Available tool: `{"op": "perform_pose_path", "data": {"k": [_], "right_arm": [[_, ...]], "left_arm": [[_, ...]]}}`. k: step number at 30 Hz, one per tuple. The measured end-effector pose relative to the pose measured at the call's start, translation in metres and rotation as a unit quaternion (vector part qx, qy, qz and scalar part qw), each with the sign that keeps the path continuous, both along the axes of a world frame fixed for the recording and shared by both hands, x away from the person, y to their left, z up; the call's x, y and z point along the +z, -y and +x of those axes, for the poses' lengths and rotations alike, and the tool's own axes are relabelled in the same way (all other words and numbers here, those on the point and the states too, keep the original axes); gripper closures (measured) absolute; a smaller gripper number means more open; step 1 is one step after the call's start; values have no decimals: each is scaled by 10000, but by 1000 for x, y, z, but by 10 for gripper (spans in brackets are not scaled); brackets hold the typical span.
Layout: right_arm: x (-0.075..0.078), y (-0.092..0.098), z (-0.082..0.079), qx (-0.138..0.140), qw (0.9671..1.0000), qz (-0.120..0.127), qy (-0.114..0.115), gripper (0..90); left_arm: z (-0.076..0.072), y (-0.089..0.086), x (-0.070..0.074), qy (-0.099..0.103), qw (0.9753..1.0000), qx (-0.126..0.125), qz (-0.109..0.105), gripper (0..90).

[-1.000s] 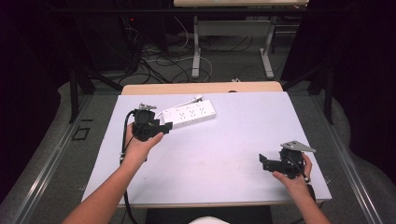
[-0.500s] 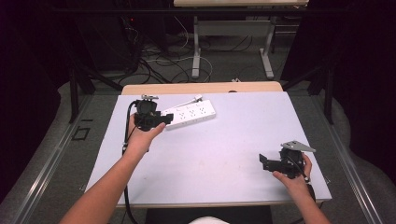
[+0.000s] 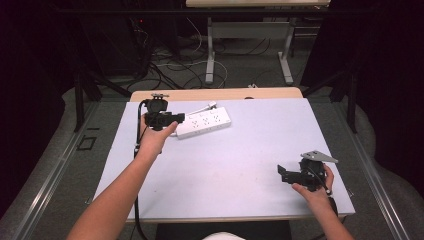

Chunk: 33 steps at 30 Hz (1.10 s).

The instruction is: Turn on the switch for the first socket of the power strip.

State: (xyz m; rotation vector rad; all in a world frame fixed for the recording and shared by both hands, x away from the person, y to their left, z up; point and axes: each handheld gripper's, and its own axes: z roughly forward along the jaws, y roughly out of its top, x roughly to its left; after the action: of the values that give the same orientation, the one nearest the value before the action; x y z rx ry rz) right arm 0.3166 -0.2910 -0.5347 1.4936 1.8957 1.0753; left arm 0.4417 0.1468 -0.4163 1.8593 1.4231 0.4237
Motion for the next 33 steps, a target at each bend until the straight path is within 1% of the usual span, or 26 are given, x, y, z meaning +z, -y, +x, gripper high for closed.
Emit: {"op": "perform_pose_path", "data": {"k": [2, 5, 6, 10, 12, 13, 14, 15, 18, 20, 21, 23, 24, 25, 26, 28, 29, 30, 32, 33], "right_arm": [[0, 0, 0, -32, 10000, 9, 15, 2], [0, 0, 0, -24, 10000, 25, -27, 3], [0, 0, 0, -15, 10000, 19, -30, 2], [0, 0, 1, -50, 9999, 87, -53, 2], [0, 0, 1, -34, 10000, 58, -31, 2], [-1, 0, 2, -43, 10000, 67, -41, 2], [-1, 0, 2, -39, 10000, 70, -45, 3], [-1, 0, 2, -39, 10000, 73, -45, 3], [-1, 0, 2, -48, 9999, 94, -56, 3], [-1, 0, 2, -47, 9999, 93, -59, 2], [-1, 0, 2, -41, 9999, 100, -52, 2], [-1, 1, 1, -38, 9999, 104, -48, 2], [-1, 2, 2, -38, 9999, 98, -51, 3], [-1, 2, 2, -38, 9999, 98, -51, 3], [-1, 2, 2, -43, 9999, 111, -43, 3], [-2, 1, 2, -90, 9999, 126, -20, 3], [-1, 1, 2, -85, 9999, 139, -33, 2], [-1, 1, 2, -69, 9998, 144, -70, 2], [-1, 2, 2, -63, 9998, 156, -71, 3], [-1, 2, 2, -63, 9998, 156, -71, 3]], "left_arm": [[4, 0, 2, -16, 10000, 23, -26, 482], [8, -1, 3, -53, 10000, 4, -30, 498], [9, 0, 3, -67, 9999, 50, -63, 502], [16, 1, 3, -97, 9999, 89, -68, 522], [20, 1, 4, -115, 9999, 61, -70, 526], [22, 2, 4, -114, 9998, 96, -103, 541], [24, 2, 4, -147, 9998, 68, -94, 545], [26, 3, 3, -148, 9998, 98, -104, 553], [32, 5, 2, -191, 9998, 100, -51, 575], [36, 6, 2, -266, 9996, 52, 1, 579], [39, 8, 1, -257, 9996, 91, -15, 597], [42, 11, 1, -256, 9996, 106, 26, 604], [43, 12, 1, -257, 9996, 102, 29, 625], [45, 13, 1, -275, 9996, 94, 44, 625], [48, 14, 0, -276, 9996, 71, 92, 643], [51, 17, 0, -306, 9994, 104, 88, 651], [53, 18, -1, -325, 9994, 91, 121, 662], [54, 19, -1, -353, 9993, 115, 111, 676], [60, 21, -2, -392, 9991, 100, 107, 699], [60, 21, -2, -392, 9991, 100, 107, 712]]}}
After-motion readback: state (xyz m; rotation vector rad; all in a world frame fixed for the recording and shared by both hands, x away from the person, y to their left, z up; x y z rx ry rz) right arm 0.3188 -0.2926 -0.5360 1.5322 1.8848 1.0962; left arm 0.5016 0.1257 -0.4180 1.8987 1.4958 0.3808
